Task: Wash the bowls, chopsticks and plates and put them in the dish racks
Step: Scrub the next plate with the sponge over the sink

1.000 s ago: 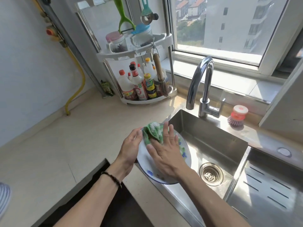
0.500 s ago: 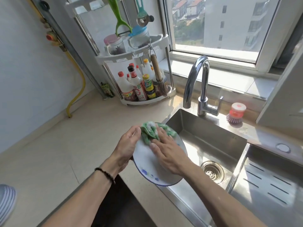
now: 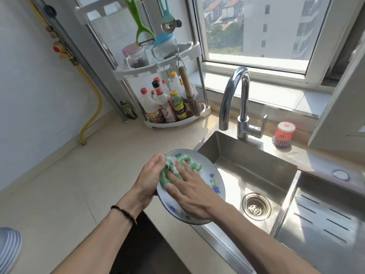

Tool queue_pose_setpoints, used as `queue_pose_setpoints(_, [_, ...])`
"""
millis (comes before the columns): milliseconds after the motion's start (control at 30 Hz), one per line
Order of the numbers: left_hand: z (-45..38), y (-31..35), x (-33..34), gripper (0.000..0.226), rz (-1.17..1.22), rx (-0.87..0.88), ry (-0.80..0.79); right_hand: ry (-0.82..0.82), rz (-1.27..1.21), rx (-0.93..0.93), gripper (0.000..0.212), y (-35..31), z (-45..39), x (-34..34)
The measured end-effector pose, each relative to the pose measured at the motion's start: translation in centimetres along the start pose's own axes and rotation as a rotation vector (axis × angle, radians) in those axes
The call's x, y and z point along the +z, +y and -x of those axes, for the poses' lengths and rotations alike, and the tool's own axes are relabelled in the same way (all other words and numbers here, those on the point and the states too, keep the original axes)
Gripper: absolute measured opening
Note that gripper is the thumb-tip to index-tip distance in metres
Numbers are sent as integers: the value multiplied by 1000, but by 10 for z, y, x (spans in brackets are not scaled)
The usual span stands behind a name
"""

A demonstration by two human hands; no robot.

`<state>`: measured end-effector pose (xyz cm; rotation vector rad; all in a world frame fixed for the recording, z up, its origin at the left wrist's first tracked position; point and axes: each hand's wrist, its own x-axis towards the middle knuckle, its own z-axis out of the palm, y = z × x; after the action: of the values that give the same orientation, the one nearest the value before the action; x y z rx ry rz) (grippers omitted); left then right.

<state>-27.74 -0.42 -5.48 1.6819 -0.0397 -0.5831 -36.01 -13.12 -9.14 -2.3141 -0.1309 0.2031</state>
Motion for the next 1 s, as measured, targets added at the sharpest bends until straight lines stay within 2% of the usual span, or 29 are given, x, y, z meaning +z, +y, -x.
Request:
queue_pose_setpoints(100, [0,2,5,28,-29,34,9,104,-37,107,69,2,-11,-2])
queue_pose_setpoints(233, [-7,6,3,26,-41,61,23,1,-103,-52,68,-10,-9,2])
queue_pose_setpoints(333, [-9,13,1,25,-98,93,-12,72,-45,-13,60,6,-17,-5])
queue_pose_setpoints(433, [-11,19,2,26,-119,113,-12,106,-131,-48,71,-4,-16,4])
queue_pose_setpoints(533, [-11,19,-2,27,-113,85,-44,68,26,-82,72,5,-16,-1])
queue_pose_setpoints(567, [-10,20,-3,27,-120,81,-48,107,100,-49,76,12,-20,-6])
queue_pose_setpoints(633, [-11,23,-1,27,-116,90,-46,174,88,8,89,12,-24,-10])
queue_pose_setpoints(700, [-12,25,0,28,-72,88,-36,119,11,-71,88,1,-23,-6])
queue_pose_setpoints(767, [-12,22,-1,29,-51,76,-47,50,42,-134,83,1,-21,-5])
queue_pose_setpoints(833, [-12,19,0,28,-73,84,-34,72,82,-85,91,10,-25,-10])
queue_pose_setpoints(900, [-13,19,3,26,-106,126,4,102,-23,-38,92,5,-25,-9])
queue_pose_setpoints(1000, [-16,19,2,26,-88,150,44,18,-169,-134,86,-8,-10,1])
